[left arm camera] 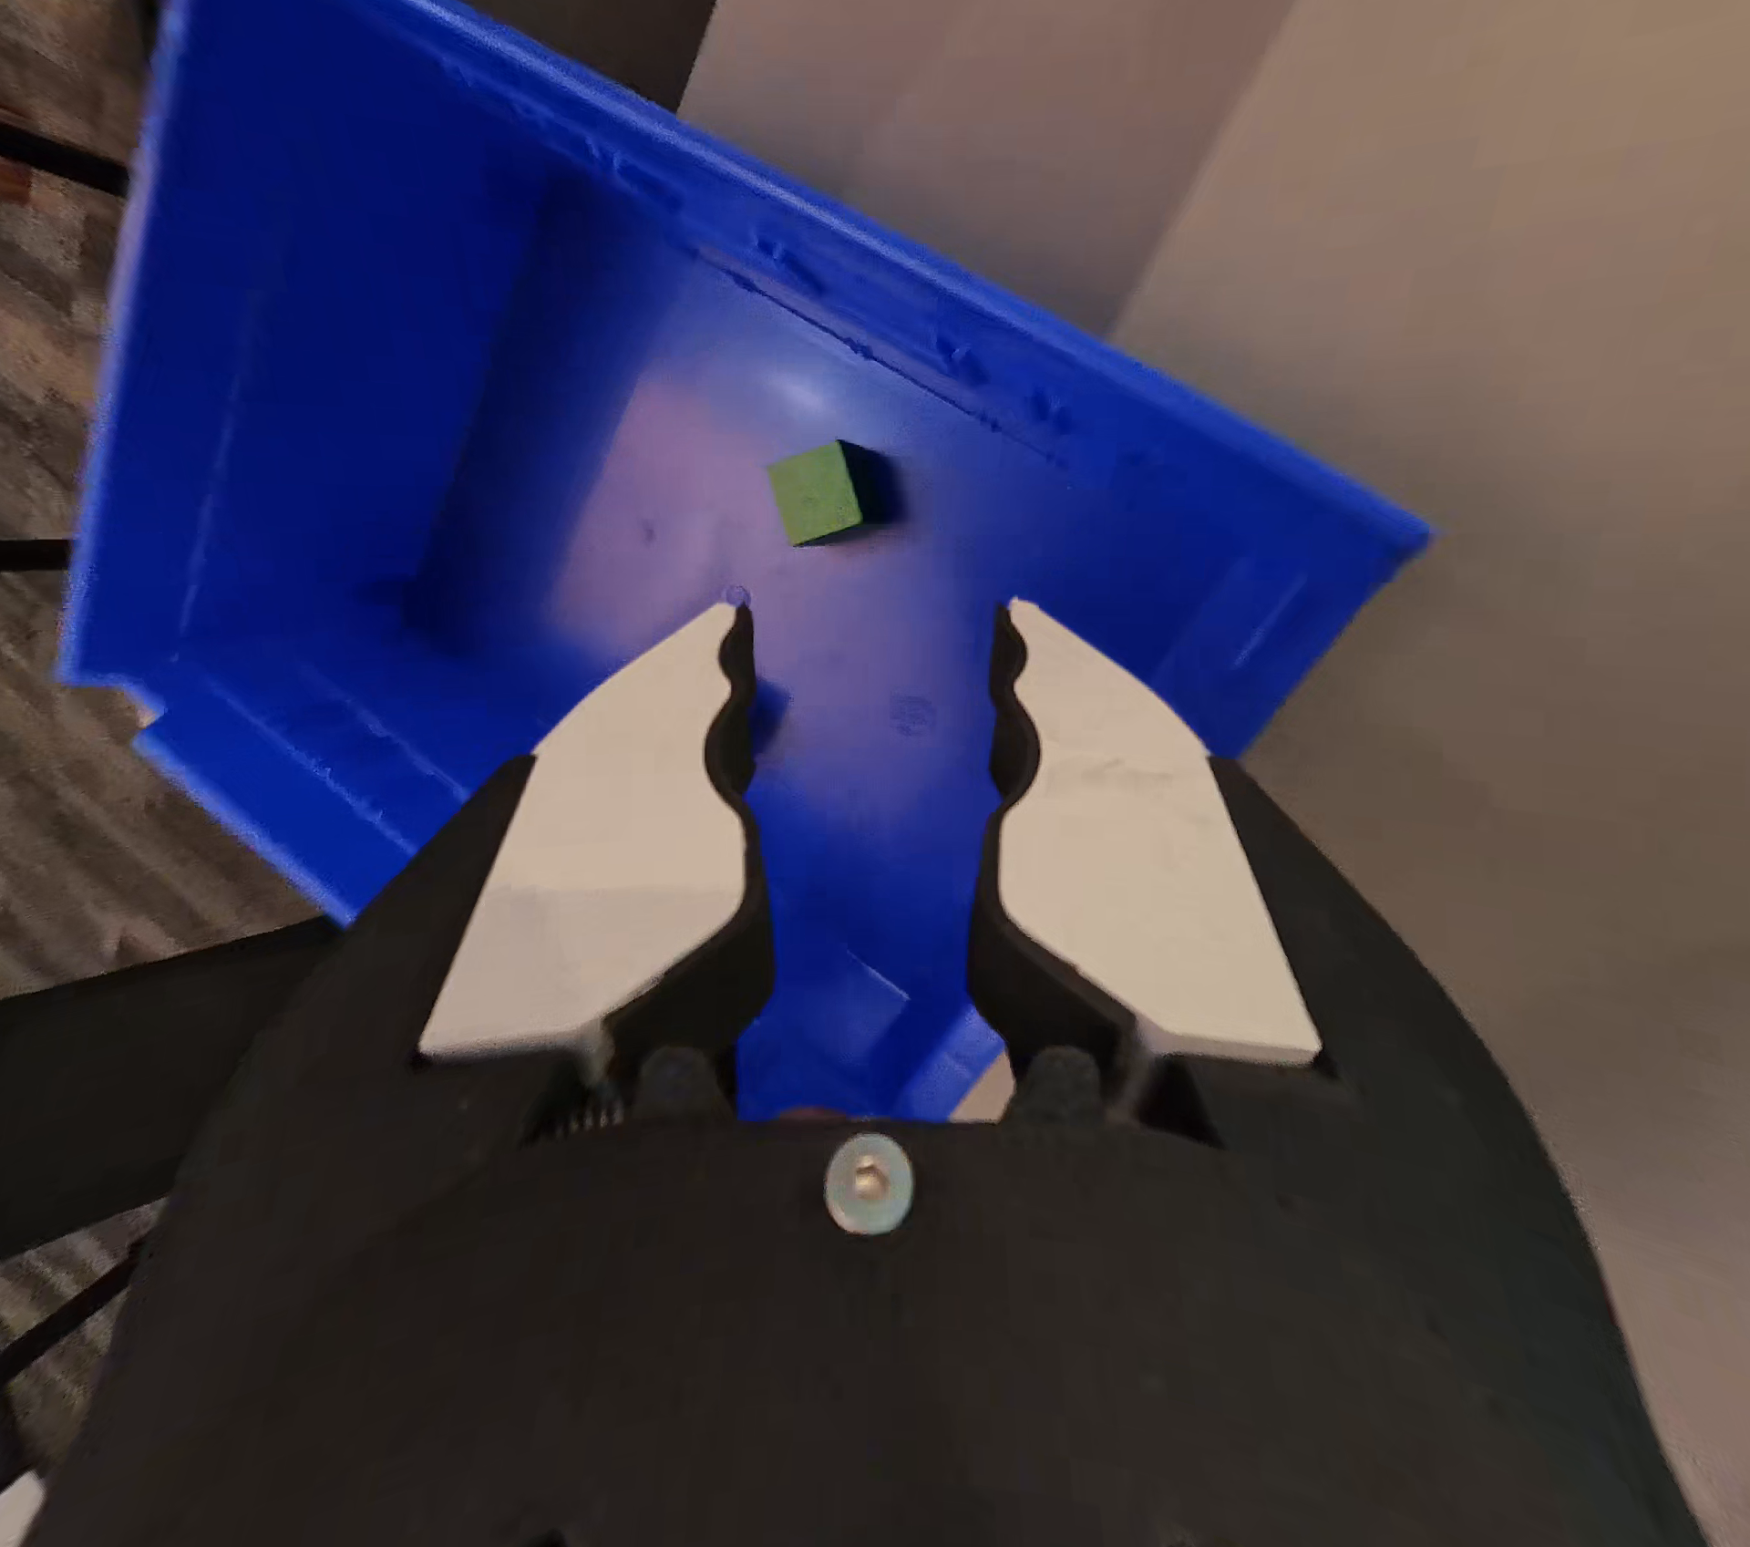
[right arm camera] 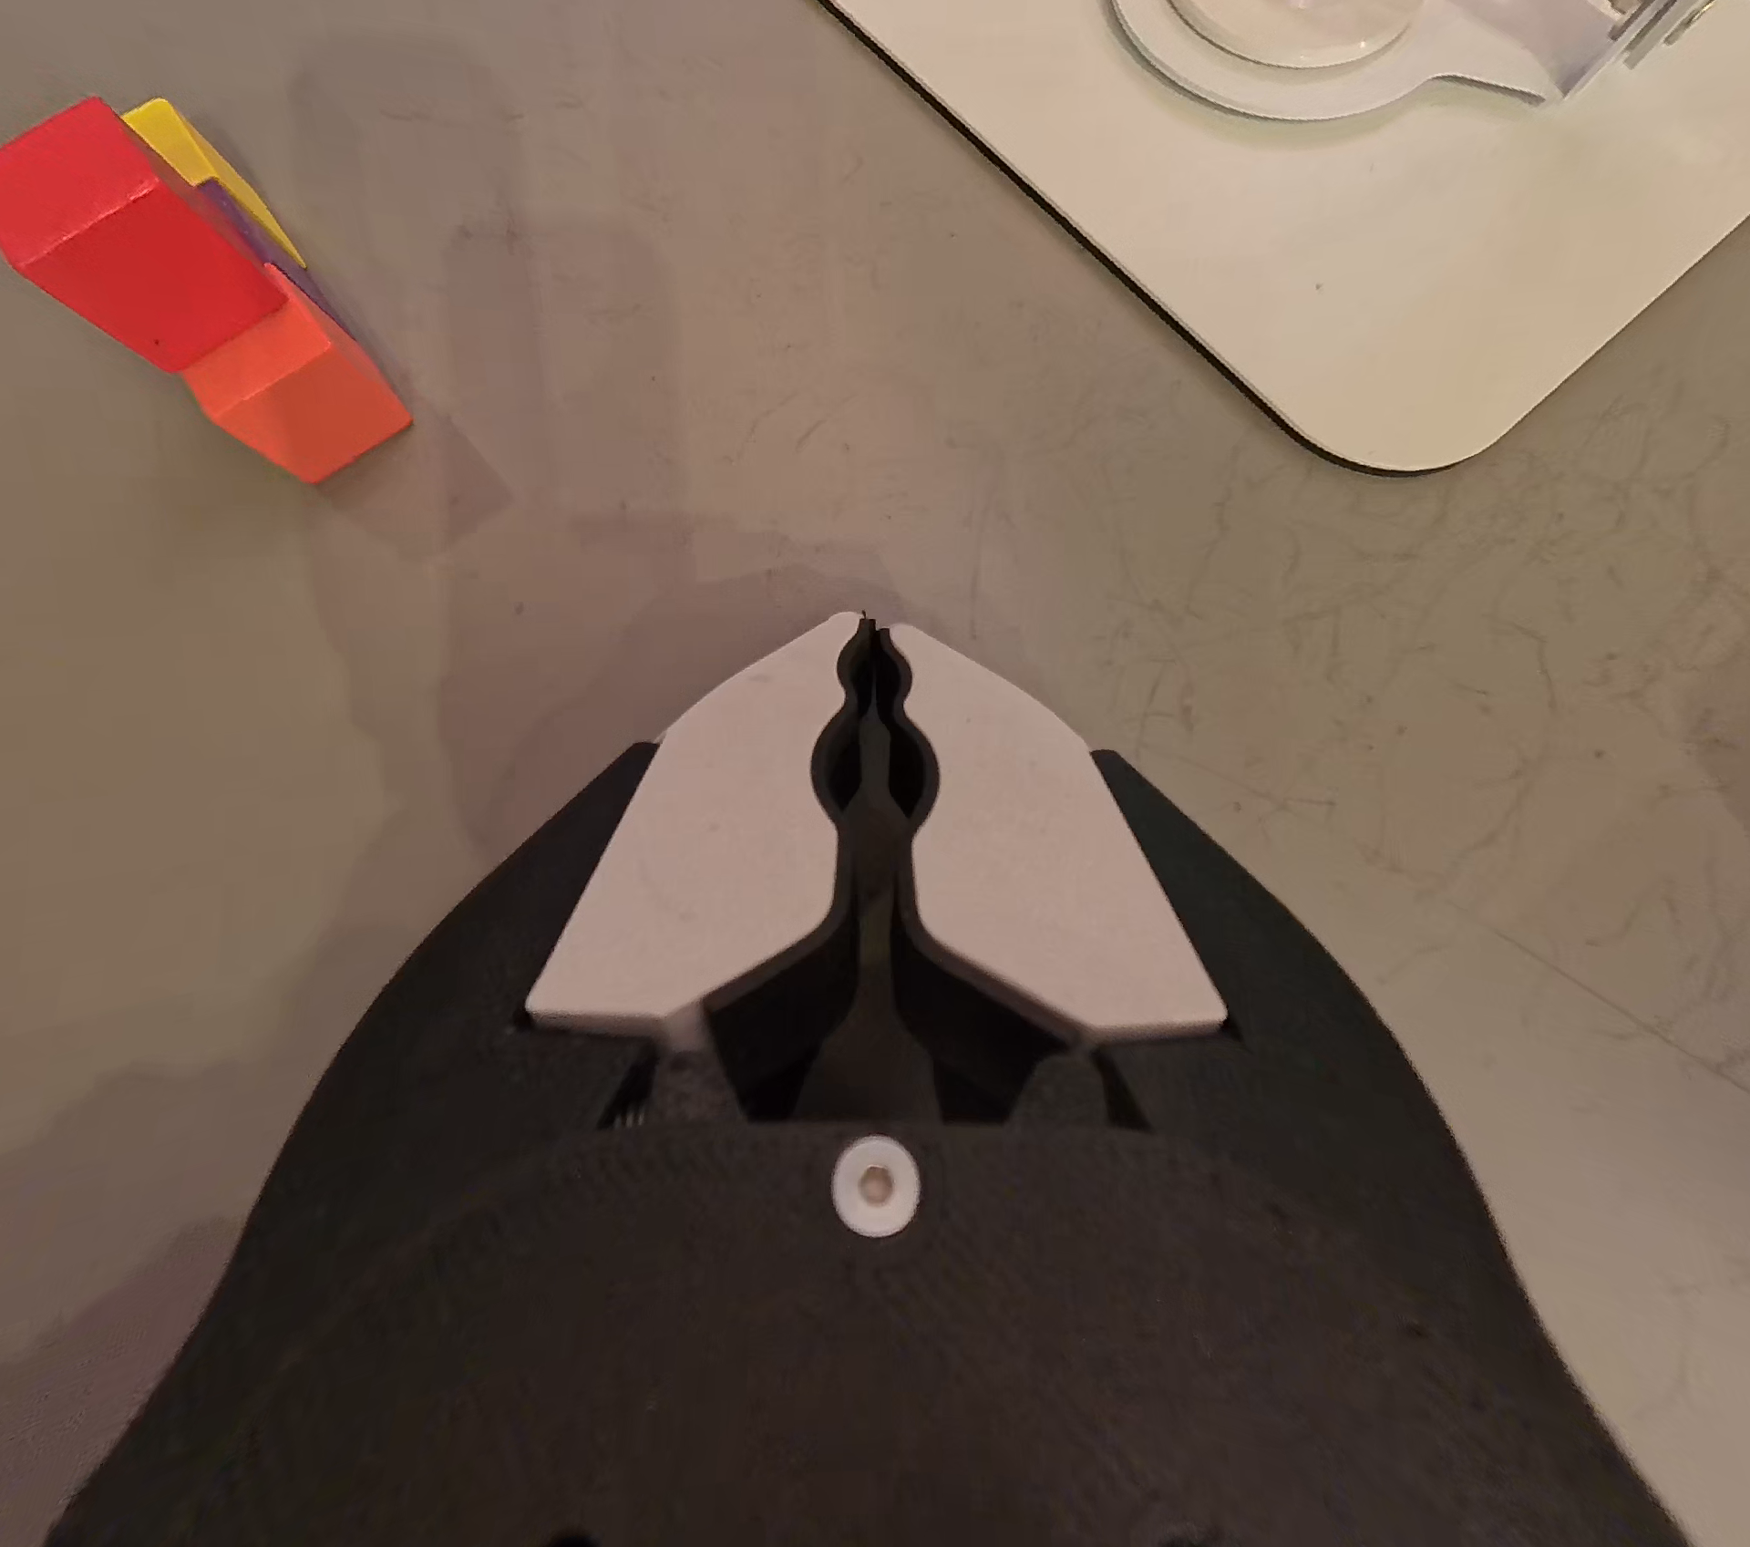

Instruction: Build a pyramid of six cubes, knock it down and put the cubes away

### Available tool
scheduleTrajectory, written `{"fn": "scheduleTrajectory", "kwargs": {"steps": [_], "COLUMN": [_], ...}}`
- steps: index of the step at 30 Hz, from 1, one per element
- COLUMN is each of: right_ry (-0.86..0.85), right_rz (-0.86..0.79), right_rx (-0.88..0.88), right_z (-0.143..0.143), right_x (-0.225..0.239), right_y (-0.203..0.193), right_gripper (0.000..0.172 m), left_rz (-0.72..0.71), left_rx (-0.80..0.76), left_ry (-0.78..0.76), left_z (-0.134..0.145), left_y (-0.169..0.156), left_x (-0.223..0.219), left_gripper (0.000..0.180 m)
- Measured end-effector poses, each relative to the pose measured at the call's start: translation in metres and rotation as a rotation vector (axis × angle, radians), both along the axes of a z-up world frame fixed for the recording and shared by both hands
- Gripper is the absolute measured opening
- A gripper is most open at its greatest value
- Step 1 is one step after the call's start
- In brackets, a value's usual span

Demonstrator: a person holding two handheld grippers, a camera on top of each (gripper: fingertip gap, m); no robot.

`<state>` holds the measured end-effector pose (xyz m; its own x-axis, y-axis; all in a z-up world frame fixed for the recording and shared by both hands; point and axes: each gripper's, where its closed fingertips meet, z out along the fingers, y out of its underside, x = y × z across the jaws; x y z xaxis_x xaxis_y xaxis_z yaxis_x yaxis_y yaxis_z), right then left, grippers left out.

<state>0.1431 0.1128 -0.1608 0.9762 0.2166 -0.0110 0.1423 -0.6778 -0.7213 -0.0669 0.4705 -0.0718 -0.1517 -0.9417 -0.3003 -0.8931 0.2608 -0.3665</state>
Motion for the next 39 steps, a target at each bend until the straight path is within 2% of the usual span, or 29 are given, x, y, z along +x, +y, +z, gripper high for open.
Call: {"fn": "scheduleTrajectory", "kwargs": {"steps": [4, 7, 11, 13, 16, 17, 18, 23, 25, 28, 30, 33, 35, 39], "right_ry": [0.003, 0.007, 0.002, 0.001, -0.001, -0.002, -0.003, -0.003, -0.003, -0.006, -0.006, -0.006, -0.007, -0.007], "right_rz": [-0.004, -0.005, -0.006, -0.008, -0.010, -0.011, -0.011, -0.010, -0.008, -0.008, -0.008, -0.007, -0.007, -0.007], "right_rx": [0.000, 0.000, 0.000, 0.000, 0.001, 0.001, 0.001, 0.001, 0.001, 0.001, 0.001, 0.001, 0.001, 0.001], "right_z": [0.000, 0.000, 0.000, 0.000, 0.000, 0.000, 0.000, 0.000, 0.000, 0.000, 0.000, 0.000, 0.000, 0.000], "right_x": [0.001, 0.001, 0.001, 0.002, 0.002, 0.002, 0.002, 0.002, 0.002, 0.002, 0.003, 0.003, 0.003, 0.003], "right_y": [0.000, 0.000, 0.000, 0.000, 0.000, 0.000, -0.001, -0.001, -0.001, -0.001, -0.001, -0.001, -0.001, -0.001], "right_gripper": [0.000, 0.000, 0.000, 0.000, 0.000, 0.000, 0.000, 0.000, 0.000, 0.000, 0.000, 0.000, 0.000, 0.000], "left_rz": [0.001, 0.059, 0.098, 0.128, 0.162, 0.150, 0.142, 0.137, 0.137, 0.118, 0.093, 0.030, -0.025, -0.156], "left_rx": [-0.064, -0.081, -0.118, -0.105, -0.124, -0.137, -0.133, -0.132, -0.148, -0.147, -0.080, -0.088, -0.091, -0.125], "left_ry": [0.038, 0.090, 0.078, 0.123, 0.102, 0.097, 0.095, 0.098, 0.058, -0.020, -0.050, -0.116, -0.112, -0.089], "left_z": [-0.037, -0.064, -0.081, -0.090, -0.090, -0.090, -0.091, -0.083, -0.064, -0.021, 0.006, 0.036, 0.042, 0.032], "left_y": [0.013, 0.024, 0.029, 0.036, 0.042, 0.040, 0.039, 0.032, 0.021, -0.004, -0.020, -0.064, -0.095, -0.161], "left_x": [0.010, 0.013, 0.022, 0.020, 0.024, 0.026, 0.026, 0.019, 0.014, 0.005, 0.000, 0.003, 0.005, 0.018], "left_gripper": [0.048, 0.050, 0.050, 0.051, 0.046, 0.034, 0.030, 0.028, 0.028, 0.028, 0.028, 0.028, 0.028, 0.028]}}
